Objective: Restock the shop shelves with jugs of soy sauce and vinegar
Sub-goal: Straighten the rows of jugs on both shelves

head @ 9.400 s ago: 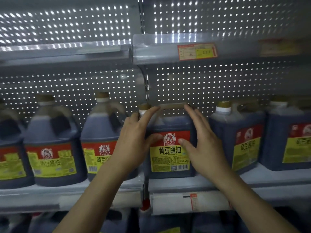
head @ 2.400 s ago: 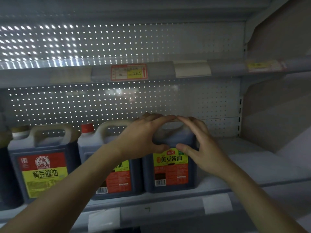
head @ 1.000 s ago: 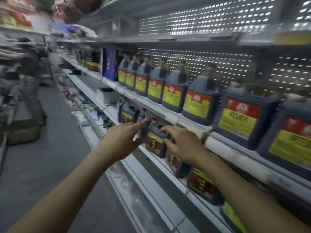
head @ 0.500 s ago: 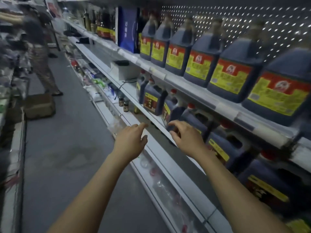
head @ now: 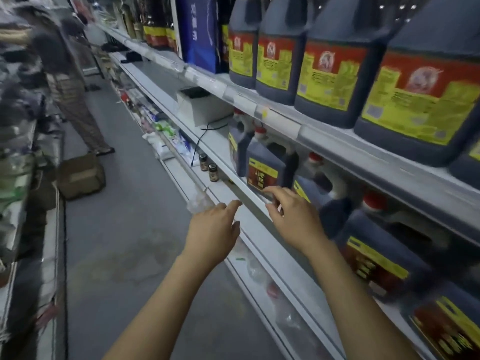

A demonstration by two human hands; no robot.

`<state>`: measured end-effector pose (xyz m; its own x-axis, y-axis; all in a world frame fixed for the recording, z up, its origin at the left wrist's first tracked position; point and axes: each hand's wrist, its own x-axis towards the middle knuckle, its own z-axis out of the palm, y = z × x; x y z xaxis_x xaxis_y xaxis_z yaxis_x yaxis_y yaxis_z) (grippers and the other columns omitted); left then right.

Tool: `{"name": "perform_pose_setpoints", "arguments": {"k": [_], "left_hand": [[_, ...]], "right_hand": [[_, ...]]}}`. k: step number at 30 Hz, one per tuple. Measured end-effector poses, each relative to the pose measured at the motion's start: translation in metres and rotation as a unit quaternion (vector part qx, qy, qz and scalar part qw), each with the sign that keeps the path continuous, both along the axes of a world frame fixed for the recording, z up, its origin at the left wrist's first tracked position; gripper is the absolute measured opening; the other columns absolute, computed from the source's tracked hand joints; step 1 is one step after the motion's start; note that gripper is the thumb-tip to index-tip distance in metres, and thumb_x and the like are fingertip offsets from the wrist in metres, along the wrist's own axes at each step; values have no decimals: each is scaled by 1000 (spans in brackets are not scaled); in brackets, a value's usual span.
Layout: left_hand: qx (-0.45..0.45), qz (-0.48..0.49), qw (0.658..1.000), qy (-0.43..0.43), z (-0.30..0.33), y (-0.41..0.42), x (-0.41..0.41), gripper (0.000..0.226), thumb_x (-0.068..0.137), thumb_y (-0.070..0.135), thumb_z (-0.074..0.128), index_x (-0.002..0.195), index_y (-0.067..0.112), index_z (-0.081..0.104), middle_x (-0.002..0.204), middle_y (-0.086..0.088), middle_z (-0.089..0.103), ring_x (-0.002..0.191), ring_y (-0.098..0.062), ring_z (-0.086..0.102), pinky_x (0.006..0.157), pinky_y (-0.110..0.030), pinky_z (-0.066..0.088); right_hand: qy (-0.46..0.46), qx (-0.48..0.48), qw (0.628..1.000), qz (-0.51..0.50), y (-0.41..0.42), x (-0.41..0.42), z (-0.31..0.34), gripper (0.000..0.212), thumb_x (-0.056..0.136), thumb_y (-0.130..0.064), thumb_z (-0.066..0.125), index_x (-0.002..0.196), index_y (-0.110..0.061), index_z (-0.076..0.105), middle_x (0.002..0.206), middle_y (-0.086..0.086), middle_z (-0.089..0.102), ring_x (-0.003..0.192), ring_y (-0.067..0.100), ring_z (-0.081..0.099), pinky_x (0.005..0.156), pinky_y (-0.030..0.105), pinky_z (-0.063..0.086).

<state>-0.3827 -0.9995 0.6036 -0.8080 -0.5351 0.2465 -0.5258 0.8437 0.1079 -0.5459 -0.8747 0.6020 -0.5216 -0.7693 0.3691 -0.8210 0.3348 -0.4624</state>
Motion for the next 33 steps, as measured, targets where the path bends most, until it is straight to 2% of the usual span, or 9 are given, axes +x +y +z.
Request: {"name": "perform_pose_setpoints", "arguments": {"k": [3,5,12,19,26,33], "left_hand": [[-12,12,1000,-8,6,-51,-26,42,99,38,51,140,31,46,109,2,68,97,-28,67,72,-40,56],[-14,18,1000,-14,9,-81,-39,42,100,38,51,141,30,44,108,1,67,99,-29,66,75,-40,55],[-5,-15,1000,0,4,-187,-95,48,101,38,48,148,32,38,116,1,66,106,-28,64,77,-39,53],[-2,-141,990,-1,-25,-306,-161,48,98,40,50,144,27,41,109,-1,64,103,-30,63,78,-43,53],[37,-307,951,6,-26,-402,-204,46,100,38,49,145,30,43,111,1,65,102,-29,61,77,-41,51],[74,-419,904,41,-24,-443,-244,42,98,37,55,140,33,49,112,3,70,96,-26,65,74,-40,53]], "right_hand": [[10,3,1000,-2,-48,-32,6,29,99,-23,59,127,-27,60,117,-2,67,103,28,62,83,44,54],[20,7,1000,2,-75,-45,9,26,98,-21,59,124,-26,59,113,-2,67,102,29,61,83,47,55],[28,15,998,-53,-148,-81,0,29,101,-24,57,130,-23,62,117,-3,66,107,24,62,88,40,53],[24,23,981,-189,-239,-86,-16,35,103,-31,55,138,-33,56,132,-10,63,117,15,60,90,33,52],[-27,35,953,-301,-320,-75,-14,32,103,-31,56,135,-32,53,112,-11,60,96,16,62,72,37,52],[-55,22,933,-355,-348,-77,-14,36,102,-30,58,136,-37,51,111,-18,58,93,7,58,74,32,51]]}}
